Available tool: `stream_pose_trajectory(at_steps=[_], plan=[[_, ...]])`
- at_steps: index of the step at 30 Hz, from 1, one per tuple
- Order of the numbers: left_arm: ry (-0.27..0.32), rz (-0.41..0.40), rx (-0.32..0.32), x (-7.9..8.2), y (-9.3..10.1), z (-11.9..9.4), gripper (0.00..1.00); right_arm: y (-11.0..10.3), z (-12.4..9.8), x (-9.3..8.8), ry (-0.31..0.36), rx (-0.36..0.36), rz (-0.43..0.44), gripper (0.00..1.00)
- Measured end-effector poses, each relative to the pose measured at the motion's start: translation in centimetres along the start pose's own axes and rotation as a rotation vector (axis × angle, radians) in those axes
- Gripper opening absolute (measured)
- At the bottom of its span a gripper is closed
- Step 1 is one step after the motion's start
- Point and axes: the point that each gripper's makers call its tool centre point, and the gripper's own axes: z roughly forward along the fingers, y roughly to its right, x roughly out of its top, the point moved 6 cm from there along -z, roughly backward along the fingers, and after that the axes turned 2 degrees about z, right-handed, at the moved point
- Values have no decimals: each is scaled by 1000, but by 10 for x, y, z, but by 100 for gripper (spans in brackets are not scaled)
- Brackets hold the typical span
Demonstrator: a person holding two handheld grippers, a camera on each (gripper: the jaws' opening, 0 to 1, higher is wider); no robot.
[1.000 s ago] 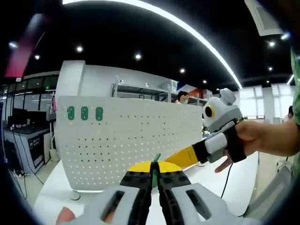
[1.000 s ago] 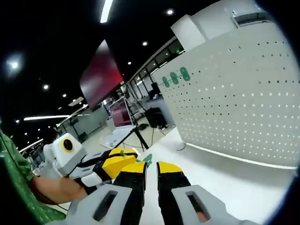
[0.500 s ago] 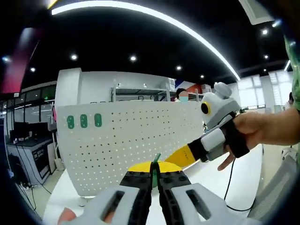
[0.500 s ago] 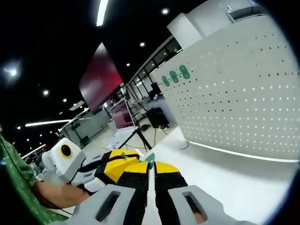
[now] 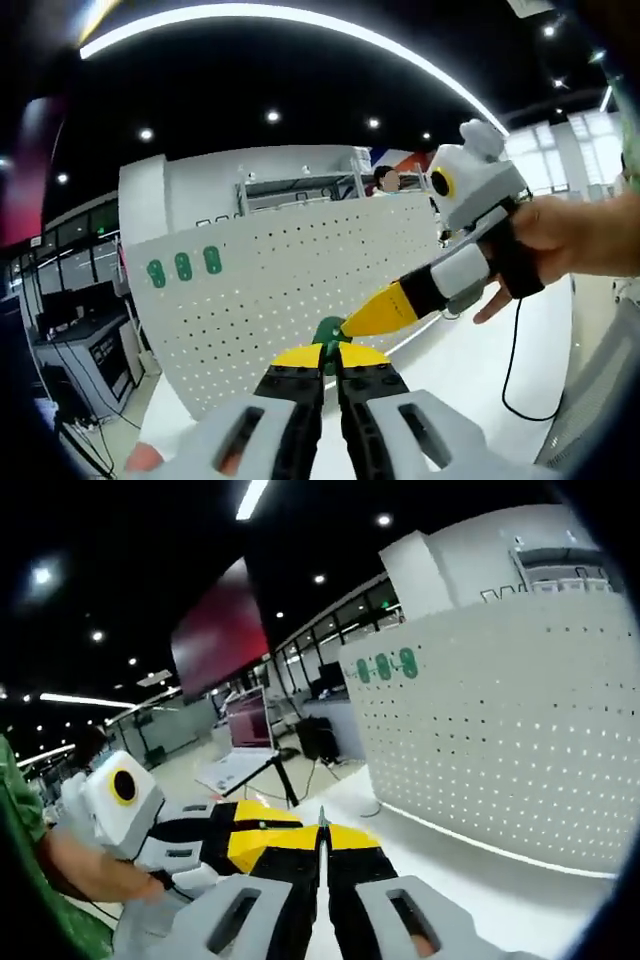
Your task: Insert the hook assembly into the mounting plate slot until the hook locks in place.
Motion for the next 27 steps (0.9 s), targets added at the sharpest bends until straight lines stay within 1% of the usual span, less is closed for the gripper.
stream_pose_trajectory(at_steps=[4, 6, 7, 9, 19, 27], plan=[[7, -2, 3, 1, -2, -1, 4, -4, 0, 3, 0, -14, -34, 0], [-6, 17, -1, 0, -2, 0, 4, -4, 0, 4, -6, -20, -54, 0], [-7, 38, -1, 0, -1, 0, 4, -5, 0, 4, -12, -26, -74, 0], [-5, 49, 0, 0, -2, 0, 4, -5, 0, 5, -16, -28, -83, 0], [20, 54, 3, 5, -4, 3, 4, -7, 1, 4, -21, -13, -64, 0], [24, 54, -5, 6, -3, 4, 4, -6, 0, 6, -14, -23, -64, 0]])
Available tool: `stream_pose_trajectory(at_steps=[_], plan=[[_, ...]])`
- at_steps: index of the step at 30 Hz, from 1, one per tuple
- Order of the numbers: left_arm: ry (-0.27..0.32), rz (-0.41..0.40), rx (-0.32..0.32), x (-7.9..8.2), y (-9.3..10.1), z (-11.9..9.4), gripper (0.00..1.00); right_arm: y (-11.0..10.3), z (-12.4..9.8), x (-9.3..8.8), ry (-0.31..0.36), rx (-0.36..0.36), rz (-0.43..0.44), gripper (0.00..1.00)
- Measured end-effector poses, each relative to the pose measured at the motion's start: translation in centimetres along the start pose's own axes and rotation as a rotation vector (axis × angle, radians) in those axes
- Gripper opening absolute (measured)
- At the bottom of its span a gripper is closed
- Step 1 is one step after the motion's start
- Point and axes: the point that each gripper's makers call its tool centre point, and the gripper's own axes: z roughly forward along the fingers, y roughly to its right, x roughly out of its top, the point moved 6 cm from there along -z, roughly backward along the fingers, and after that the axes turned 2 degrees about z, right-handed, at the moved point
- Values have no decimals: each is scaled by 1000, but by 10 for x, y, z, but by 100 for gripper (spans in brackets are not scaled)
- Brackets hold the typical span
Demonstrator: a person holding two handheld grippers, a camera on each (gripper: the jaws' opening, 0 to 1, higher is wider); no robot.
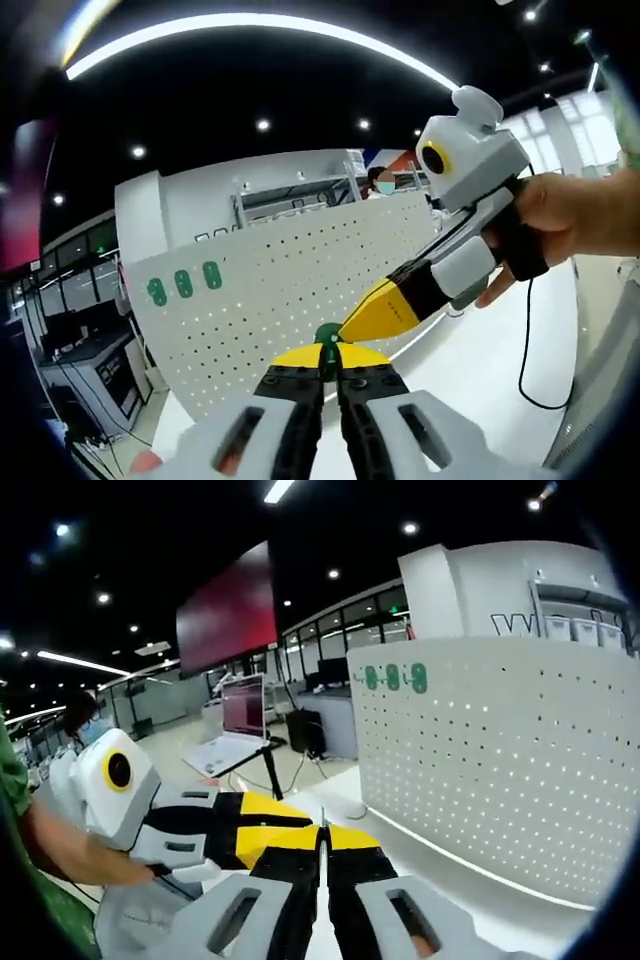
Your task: Insert the hook assembly into the mounting plate slot until the hook locks in place.
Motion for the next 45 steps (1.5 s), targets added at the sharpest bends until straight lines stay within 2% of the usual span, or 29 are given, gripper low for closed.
stream_pose_trajectory(at_steps=[12, 17, 26, 45], plan=[[-4, -10, -5, 0, 0, 0, 9, -2, -1, 5, 9, -6, -22, 0], [-7, -28, -1, -1, -1, -2, 5, -6, -2, 5, 8, -3, -63, 0], [0, -68, -6, -1, -3, -2, 5, -7, -3, 7, 21, 14, -62, 0], [0, -38, 5, -1, -2, -2, 4, -8, 0, 9, -4, 23, -89, 0]])
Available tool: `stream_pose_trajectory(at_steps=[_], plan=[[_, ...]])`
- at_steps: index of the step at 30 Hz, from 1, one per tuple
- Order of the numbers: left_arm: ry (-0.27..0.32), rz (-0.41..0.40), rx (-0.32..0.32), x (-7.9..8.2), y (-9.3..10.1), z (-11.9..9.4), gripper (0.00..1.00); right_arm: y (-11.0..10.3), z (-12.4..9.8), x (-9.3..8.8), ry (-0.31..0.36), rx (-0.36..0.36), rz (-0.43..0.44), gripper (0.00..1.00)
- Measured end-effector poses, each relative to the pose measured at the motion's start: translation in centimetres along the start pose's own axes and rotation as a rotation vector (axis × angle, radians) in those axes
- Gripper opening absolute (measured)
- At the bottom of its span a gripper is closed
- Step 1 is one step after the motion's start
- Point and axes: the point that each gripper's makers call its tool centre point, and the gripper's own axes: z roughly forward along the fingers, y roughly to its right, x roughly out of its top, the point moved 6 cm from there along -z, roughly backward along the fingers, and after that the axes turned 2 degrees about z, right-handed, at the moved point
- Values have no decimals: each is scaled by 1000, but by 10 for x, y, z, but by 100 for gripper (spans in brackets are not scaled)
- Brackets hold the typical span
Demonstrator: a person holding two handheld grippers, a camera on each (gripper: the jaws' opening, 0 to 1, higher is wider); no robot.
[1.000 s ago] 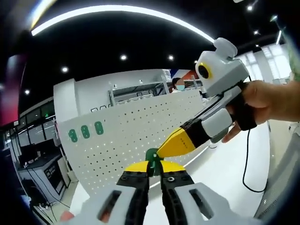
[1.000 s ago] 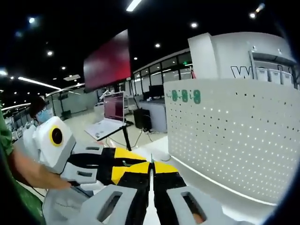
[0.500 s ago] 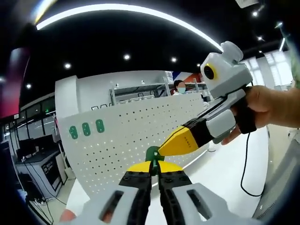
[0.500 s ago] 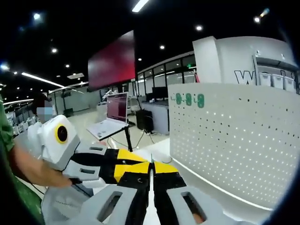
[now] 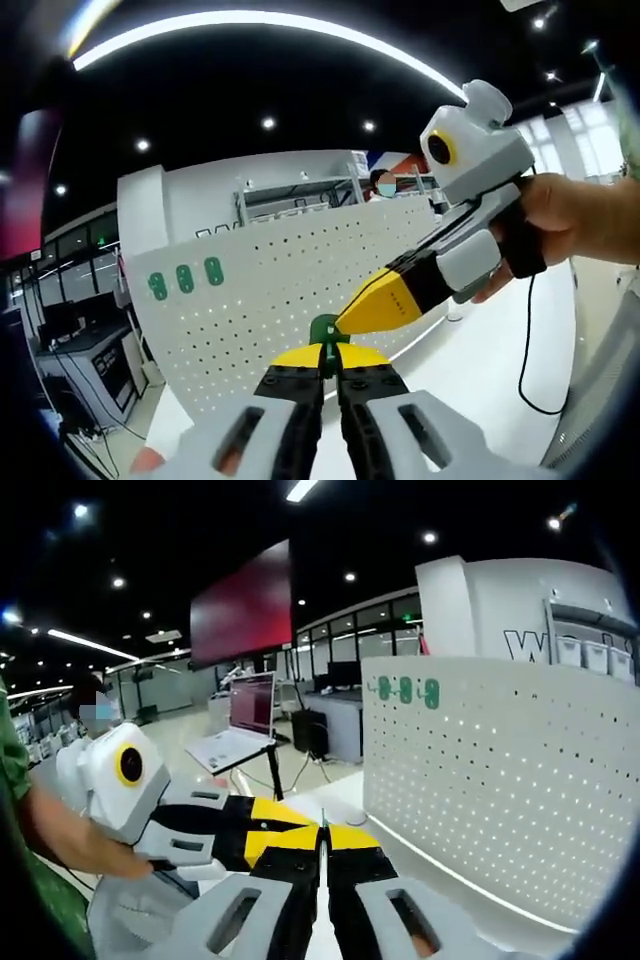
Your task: Insert the hook assembly into the mounting plate slot until the hook locks in place.
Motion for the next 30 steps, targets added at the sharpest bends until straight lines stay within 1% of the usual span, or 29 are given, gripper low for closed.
stream_pose_trajectory(at_steps=[6, 12, 19, 30], plan=[[-5, -7, 4, -2, -1, 0, 4, -2, 2, 1, -12, -7, -32, 0], [3, -61, 9, -3, -2, 1, 3, -1, 3, 1, -10, -6, -35, 0], [-3, -113, 13, -5, -2, 3, 3, 3, 2, -2, -13, -21, -48, 8], [-10, -194, 22, -4, -5, 5, 3, 10, -8, -3, 3, -40, -33, 15]])
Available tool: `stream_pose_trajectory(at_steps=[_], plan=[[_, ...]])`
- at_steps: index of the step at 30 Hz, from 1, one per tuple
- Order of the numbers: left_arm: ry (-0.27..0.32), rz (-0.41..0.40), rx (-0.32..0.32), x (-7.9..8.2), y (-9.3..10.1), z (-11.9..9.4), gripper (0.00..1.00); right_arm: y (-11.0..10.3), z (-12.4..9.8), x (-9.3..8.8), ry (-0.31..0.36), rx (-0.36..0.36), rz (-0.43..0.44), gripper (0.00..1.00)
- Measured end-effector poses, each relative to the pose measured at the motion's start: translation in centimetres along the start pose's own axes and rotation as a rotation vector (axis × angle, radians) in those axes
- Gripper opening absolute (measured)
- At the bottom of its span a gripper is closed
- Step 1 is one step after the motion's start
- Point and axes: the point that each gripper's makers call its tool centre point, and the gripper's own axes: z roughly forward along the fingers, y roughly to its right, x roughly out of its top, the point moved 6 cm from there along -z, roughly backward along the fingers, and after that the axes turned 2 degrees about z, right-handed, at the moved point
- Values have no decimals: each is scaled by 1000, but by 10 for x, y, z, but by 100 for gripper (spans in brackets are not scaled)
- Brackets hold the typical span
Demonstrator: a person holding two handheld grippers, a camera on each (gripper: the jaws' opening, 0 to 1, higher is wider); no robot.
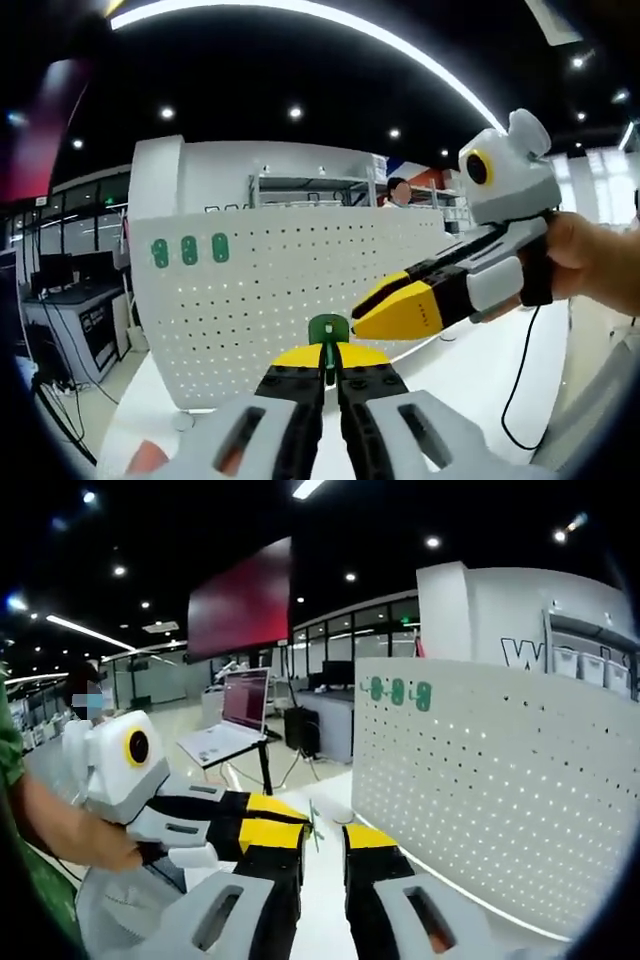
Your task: Insert the hook assembly into the mounting plate slot until the hook locks in place.
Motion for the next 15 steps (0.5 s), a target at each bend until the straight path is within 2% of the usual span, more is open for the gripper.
stream_pose_trajectory(at_steps=[8, 15], plan=[[6, -38, 15, 3, -3, 0, 3, 5, -16, 1, 34, -22, -5, 16], [5, -36, 29, 8, -6, 0, 3, 21, -37, -7, 52, -75, 22, 19]])
